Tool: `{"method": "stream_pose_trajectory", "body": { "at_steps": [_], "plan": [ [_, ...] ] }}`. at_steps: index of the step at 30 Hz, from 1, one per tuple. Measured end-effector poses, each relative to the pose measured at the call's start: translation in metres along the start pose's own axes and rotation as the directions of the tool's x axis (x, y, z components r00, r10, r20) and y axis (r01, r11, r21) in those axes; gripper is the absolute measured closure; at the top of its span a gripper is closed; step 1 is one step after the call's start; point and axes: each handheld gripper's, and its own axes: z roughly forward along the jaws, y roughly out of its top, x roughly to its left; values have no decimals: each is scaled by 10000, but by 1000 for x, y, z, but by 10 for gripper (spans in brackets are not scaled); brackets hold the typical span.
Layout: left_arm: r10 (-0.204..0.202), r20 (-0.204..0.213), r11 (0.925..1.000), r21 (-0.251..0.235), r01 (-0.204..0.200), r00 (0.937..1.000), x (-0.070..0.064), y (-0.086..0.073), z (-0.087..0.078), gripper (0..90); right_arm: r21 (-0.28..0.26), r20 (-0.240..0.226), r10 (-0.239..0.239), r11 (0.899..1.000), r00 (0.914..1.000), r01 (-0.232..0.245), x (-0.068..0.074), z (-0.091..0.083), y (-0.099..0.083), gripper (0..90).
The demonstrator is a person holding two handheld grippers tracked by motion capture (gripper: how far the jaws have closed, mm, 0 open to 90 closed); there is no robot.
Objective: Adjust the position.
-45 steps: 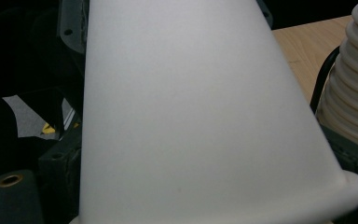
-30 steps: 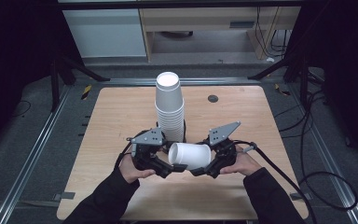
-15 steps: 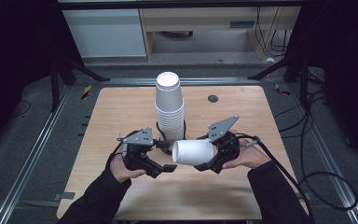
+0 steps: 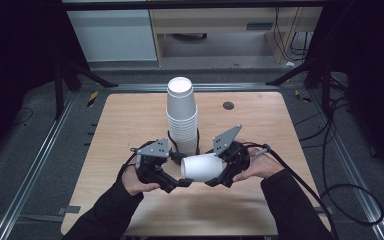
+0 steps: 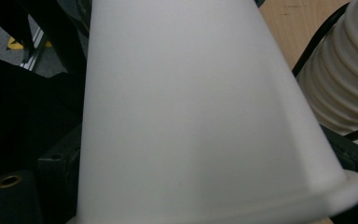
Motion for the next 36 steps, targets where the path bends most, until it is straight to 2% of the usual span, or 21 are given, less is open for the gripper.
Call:
{"method": "stream_pose_trajectory", "body": {
  "at_steps": [5,9,13,20,36],
  "plan": [
    [151,-15,9999,-32,-151,9999,-2,2,2,138,34,-80,-19,10000,10000,19,1,3,1,99],
    [93,-60,9999,-100,-94,9999,-1,2,4,141,-63,-120,7,10000,9999,-7,1,5,1,99],
    [45,-241,9990,-439,-56,9997,-1,2,5,152,-250,-92,58,9997,9999,-61,1,6,1,99],
    [-187,-203,9973,-711,172,9996,0,-1,6,160,-630,-6,85,9980,10000,-85,1,6,1,99],
    [-397,-61,9972,-641,393,9992,2,-3,12,198,-767,153,137,9970,9998,-125,-1,8,1,99]
  ]
}}
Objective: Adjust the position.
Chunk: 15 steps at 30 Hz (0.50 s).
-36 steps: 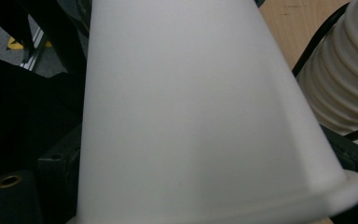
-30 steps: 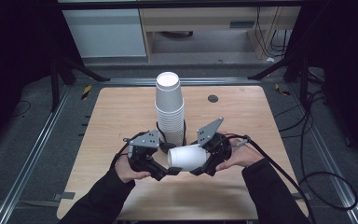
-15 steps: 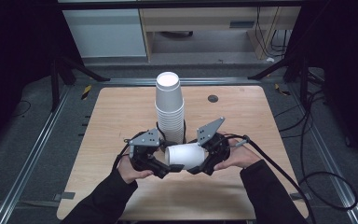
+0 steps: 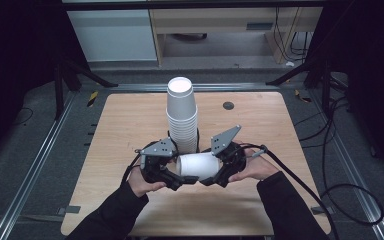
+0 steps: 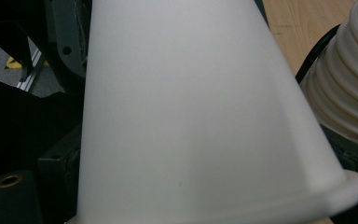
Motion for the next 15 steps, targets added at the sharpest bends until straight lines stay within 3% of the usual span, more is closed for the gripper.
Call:
{"method": "stream_pose_trajectory", "body": {
  "at_steps": [15],
  "plan": [
    [-72,-24,9997,217,73,10000,0,-1,2,217,111,-33,108,9999,9999,-107,0,4,-2,85]
  ]
}}
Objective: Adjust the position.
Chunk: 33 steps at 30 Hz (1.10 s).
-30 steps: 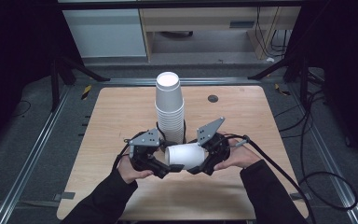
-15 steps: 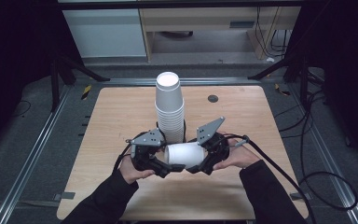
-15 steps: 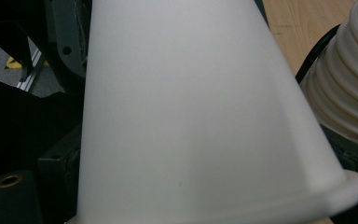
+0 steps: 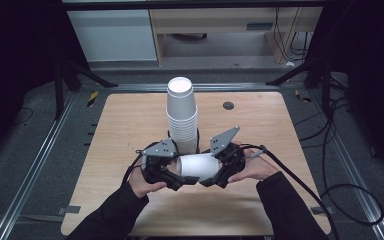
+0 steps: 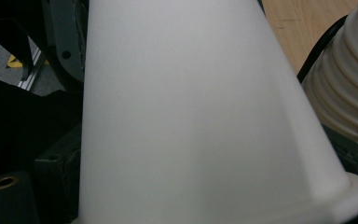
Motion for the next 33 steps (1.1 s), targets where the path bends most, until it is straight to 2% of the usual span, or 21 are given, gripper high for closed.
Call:
{"method": "stream_pose_trajectory", "body": {
  "at_steps": [4,8,12,16,17,19,20,21,24,26,27,28,29,30,33],
  "plan": [
    [-9,-7,10000,11,9,10000,0,0,-1,217,-106,3,43,9999,10000,-43,0,0,-1,76],
    [11,-20,10000,10,-11,10000,1,0,-6,217,-154,202,64,9999,9998,-61,0,-5,-1,45],
    [-30,-100,10000,0,30,9999,4,-3,-14,215,-458,408,181,9988,9990,-162,0,-14,-1,37],
    [-230,-292,9997,20,230,9993,8,-11,-21,215,-974,917,402,9948,9950,-312,1,-27,-5,39],
    [-230,-292,9997,20,230,9993,8,-11,-21,215,-974,917,402,9948,9950,-312,1,-27,-5,39],
    [-285,-331,9996,-14,285,9990,9,-13,-23,215,-1146,1206,502,9927,9914,-363,2,-30,-8,40],
    [-311,-345,9995,-41,310,9989,9,-14,-24,215,-1346,1550,677,9898,9856,-469,4,-32,-14,50],
    [-325,-357,9995,-44,324,9988,9,-15,-25,215,-1346,1550,677,9898,9856,-469,4,-32,-14,50],
    [-336,-331,9993,-181,330,9989,10,-15,-29,215,-1648,1821,964,9841,9785,-663,5,-36,-22,62],
    [-341,-344,9991,-275,332,9988,9,-15,-31,214,-2083,2011,1199,9750,9722,-771,6,-39,-28,62],
    [-341,-344,9991,-275,332,9988,9,-15,-31,214,-2083,2011,1199,9750,9722,-771,6,-39,-28,62],
    [-351,-375,9989,-316,340,9987,9,-15,-32,214,-2358,2075,1328,9683,9692,-822,8,-40,-32,73],
    [-391,-344,9986,-381,378,9986,9,-15,-32,214,-2358,2075,1328,9683,9692,-822,8,-40,-32,73],
    [-429,-336,9981,-463,414,9985,10,-15,-33,214,-2500,2081,1447,9640,9673,-905,9,-41,-36,79],
    [-435,-302,9976,-560,417,9986,10,-14,-32,213,-2430,2028,1633,9635,9655,-1120,11,-40,-39,84]
  ]
}}
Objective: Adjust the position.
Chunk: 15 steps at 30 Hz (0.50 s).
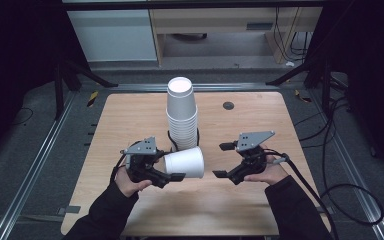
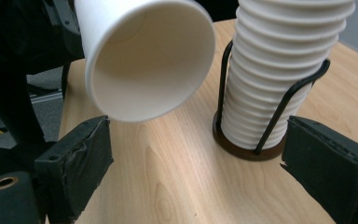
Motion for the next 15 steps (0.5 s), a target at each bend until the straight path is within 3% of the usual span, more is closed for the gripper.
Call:
{"method": "stream_pose_trajectory", "body": {
  "at_steps": [6,11,15],
  "plan": [
    [-68,70,9999,-131,69,10000,2,1,4,214,79,-66,434,9990,9990,-434,4,0,-14,46],
    [-66,564,9989,-449,92,9984,2,4,6,213,-211,-232,799,9965,9965,-803,6,-2,-19,31],
    [-5,840,9987,-507,48,9965,2,5,9,214,-437,-474,743,9961,9961,-764,11,-4,-21,38]
  ]
}}
